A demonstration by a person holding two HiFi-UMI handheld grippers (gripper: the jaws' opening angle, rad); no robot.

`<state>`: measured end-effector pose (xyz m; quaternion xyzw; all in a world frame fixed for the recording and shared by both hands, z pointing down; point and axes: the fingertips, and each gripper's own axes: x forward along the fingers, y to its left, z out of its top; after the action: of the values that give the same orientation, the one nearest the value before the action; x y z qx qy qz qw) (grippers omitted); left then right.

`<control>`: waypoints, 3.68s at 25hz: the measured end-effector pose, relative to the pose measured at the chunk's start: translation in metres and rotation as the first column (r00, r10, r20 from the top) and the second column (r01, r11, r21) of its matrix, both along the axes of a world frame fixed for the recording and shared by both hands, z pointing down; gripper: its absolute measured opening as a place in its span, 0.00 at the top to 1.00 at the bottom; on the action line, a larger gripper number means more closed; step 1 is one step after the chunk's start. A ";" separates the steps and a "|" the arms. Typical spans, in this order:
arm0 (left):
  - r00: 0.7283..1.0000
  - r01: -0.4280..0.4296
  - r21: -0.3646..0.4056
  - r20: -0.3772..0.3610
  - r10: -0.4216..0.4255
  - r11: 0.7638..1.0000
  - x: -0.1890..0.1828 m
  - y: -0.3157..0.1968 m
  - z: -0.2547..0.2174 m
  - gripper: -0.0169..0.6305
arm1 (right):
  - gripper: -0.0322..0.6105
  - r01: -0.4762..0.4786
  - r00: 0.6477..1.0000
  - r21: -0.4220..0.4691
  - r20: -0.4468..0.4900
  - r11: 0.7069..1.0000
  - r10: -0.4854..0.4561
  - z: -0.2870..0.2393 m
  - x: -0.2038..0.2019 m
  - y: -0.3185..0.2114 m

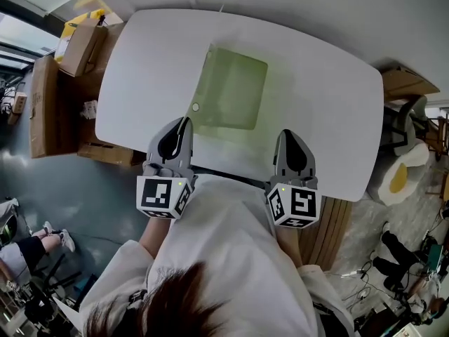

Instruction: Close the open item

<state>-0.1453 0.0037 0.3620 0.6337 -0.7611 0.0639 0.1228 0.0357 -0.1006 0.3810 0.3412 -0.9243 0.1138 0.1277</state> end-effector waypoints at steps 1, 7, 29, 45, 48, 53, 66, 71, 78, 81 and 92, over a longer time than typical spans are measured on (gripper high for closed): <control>1.000 -0.009 -0.002 0.000 0.009 1.000 0.003 -0.001 0.000 0.96 | 0.93 -0.003 1.000 -0.001 0.000 1.000 0.003 0.000 0.001 0.000; 0.999 -0.052 -0.018 0.012 0.053 0.998 0.019 -0.010 0.003 0.96 | 0.93 -0.017 1.000 -0.009 -0.002 1.000 0.017 0.003 0.009 -0.004; 0.980 -0.196 -0.053 0.005 0.197 0.979 0.041 -0.020 0.016 0.95 | 0.94 -0.075 0.997 -0.037 -0.034 0.996 0.074 0.024 0.015 0.010; 0.924 -0.382 -0.085 -0.063 0.378 0.920 0.057 -0.034 0.021 0.95 | 0.93 -0.187 0.976 -0.024 -0.120 0.982 0.182 0.022 -0.017 0.040; 0.912 -0.409 -0.076 -0.065 0.405 0.909 0.060 -0.033 0.021 0.94 | 0.94 -0.212 0.968 -0.015 -0.138 0.977 0.208 0.022 -0.016 0.045; 0.896 -0.442 -0.068 -0.075 0.438 0.894 0.072 -0.032 0.022 0.94 | 0.94 -0.234 0.962 -0.015 -0.150 0.972 0.229 0.024 -0.012 0.058; 0.915 -0.403 -0.101 -0.066 0.398 0.909 0.089 -0.043 0.036 0.94 | 0.93 -0.172 0.973 0.000 -0.154 0.985 0.170 0.014 0.003 0.041; 0.924 -0.382 -0.114 -0.055 0.378 0.917 0.095 -0.047 0.042 0.94 | 0.93 -0.135 0.980 -0.006 -0.151 0.991 0.132 0.016 0.005 0.038; 0.926 -0.377 -0.128 -0.045 0.374 0.917 0.104 -0.052 0.049 0.94 | 0.93 -0.121 0.982 -0.008 -0.144 0.993 0.119 0.019 0.011 0.033; 0.922 -0.387 -0.140 -0.040 0.385 0.912 0.110 -0.053 0.054 0.93 | 0.94 -0.117 0.983 -0.010 -0.142 0.993 0.115 0.019 0.012 0.031; 0.902 -0.428 -0.180 -0.028 0.431 0.885 0.128 -0.061 0.072 0.93 | 0.94 -0.127 0.982 -0.023 -0.142 0.992 0.122 0.022 0.020 0.031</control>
<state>-0.0169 -0.0577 0.4343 0.7720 -0.5937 0.1628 0.1582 0.0553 -0.0694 0.4026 0.4034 -0.8880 0.1119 0.1902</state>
